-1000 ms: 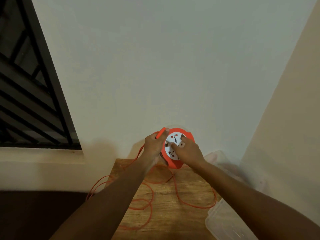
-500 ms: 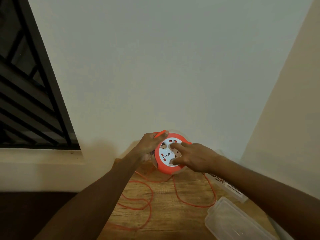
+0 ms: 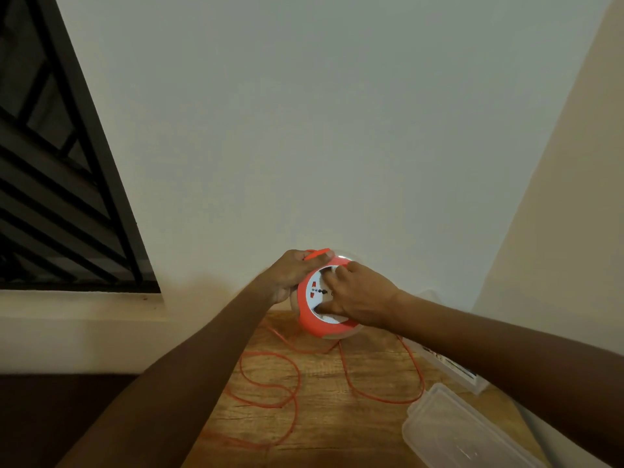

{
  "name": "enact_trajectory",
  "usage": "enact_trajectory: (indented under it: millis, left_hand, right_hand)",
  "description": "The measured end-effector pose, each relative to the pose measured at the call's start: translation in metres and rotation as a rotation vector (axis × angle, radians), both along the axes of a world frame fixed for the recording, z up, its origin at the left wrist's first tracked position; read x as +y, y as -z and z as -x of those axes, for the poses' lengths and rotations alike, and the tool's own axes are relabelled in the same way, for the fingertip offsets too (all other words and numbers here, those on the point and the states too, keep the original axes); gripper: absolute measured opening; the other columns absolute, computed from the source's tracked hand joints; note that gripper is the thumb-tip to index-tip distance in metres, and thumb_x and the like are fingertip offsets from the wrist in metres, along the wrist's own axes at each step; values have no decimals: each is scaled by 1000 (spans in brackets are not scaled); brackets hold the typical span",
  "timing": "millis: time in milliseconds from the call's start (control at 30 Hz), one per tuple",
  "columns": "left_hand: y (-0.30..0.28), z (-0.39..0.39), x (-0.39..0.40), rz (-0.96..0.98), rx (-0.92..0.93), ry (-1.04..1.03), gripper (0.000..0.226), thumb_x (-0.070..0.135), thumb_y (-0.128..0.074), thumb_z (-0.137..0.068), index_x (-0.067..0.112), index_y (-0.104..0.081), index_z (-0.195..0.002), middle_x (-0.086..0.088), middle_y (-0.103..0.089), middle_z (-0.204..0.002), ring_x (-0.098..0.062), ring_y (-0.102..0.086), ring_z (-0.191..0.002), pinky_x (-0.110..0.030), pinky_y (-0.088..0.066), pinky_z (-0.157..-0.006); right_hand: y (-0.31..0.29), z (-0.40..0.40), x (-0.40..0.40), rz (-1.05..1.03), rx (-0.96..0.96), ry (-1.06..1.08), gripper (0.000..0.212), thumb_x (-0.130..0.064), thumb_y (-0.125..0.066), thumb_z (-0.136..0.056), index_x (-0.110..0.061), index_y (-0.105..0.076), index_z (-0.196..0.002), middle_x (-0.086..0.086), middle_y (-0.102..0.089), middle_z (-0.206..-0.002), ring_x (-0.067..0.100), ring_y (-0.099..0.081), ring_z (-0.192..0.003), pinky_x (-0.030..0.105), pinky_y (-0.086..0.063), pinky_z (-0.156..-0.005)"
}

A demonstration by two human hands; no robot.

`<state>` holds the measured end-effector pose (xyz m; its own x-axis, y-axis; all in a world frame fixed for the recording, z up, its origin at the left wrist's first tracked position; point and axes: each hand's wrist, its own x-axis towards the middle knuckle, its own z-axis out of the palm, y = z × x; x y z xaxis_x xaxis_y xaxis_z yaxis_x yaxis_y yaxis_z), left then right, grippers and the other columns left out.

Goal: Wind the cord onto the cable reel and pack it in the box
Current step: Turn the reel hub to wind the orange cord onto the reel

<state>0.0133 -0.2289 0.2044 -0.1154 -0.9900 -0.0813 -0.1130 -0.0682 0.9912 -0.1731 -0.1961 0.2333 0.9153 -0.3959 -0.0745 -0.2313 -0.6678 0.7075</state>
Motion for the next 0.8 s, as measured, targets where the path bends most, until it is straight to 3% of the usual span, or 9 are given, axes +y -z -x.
enact_trajectory:
  millis: [133,233,333,400,467,533,600,700,800]
  left_hand:
    - [-6,-3,-3,22,121,-62,35,46,-73,-91,18,-74,-111,-7,-83,-95,-25,-80,-78,-33,-65,-64]
    - [-7,2,-5,79,174,-161,34,47,-75,-89,19,-75,-108,-4,-83,-92,-26,-80,-78,-32,-64,-61]
    - [-8,11,-8,103,228,-235,25,47,-75,-89,24,-75,-98,4,-83,-85,-20,-80,-75,-29,-63,-60]
    - [-7,16,-10,120,227,-274,26,48,-75,-88,24,-77,-96,3,-83,-87,-19,-80,-79,-31,-64,-66]
    - [-3,18,-12,143,173,-282,28,51,-75,-88,24,-77,-96,0,-83,-92,-22,-79,-85,-34,-65,-73]
    - [4,17,-12,136,123,-281,29,53,-75,-86,25,-78,-94,1,-83,-89,-24,-80,-84,-33,-65,-67]
    - [13,15,-11,111,92,-272,34,52,-77,-85,19,-79,-96,-3,-83,-88,-28,-80,-84,-37,-66,-70]
    - [25,12,-9,95,51,-222,40,49,-78,-86,11,-80,-98,-10,-82,-92,-33,-79,-88,-44,-65,-81]
    - [29,6,-6,37,79,-180,43,45,-76,-89,4,-78,-101,-16,-81,-95,-34,-79,-84,-41,-66,-74]
  right_hand:
    - [-4,-2,-11,-67,-307,161,67,-36,-64,-87,-36,-33,-147,9,-68,-113,30,-67,-90,33,-45,-61]
    - [3,0,-16,-43,-479,230,73,-45,-65,-83,-35,-33,-148,8,-71,-108,30,-70,-85,32,-46,-59]
    - [12,-6,-14,-100,-798,366,67,-54,-56,-87,-31,-36,-147,8,-73,-102,30,-70,-81,32,-48,-60]
    - [17,-13,-12,-223,-1042,502,67,-59,-54,-86,-28,-41,-145,6,-73,-108,30,-69,-90,34,-51,-67]
    - [23,-21,-7,-465,-1305,656,66,-57,-54,-86,-27,-43,-144,5,-66,-127,30,-63,-110,40,-51,-85]
    - [33,-26,1,-753,-1594,741,61,-48,-54,-90,-26,-43,-146,2,-53,-144,26,-52,-127,41,-44,-100]
    - [47,-30,12,-957,-1794,771,60,-35,-56,-92,-26,-38,-148,1,-46,-150,24,-49,-131,39,-44,-103]
    - [63,-33,25,-1170,-1895,810,72,-24,-61,-89,-26,-28,-152,0,-43,-151,24,-48,-130,43,-48,-103]
    - [66,-23,30,-1056,-1638,732,68,-25,-65,-82,-26,-39,-144,-2,-66,-122,18,-63,-109,37,-56,-84]
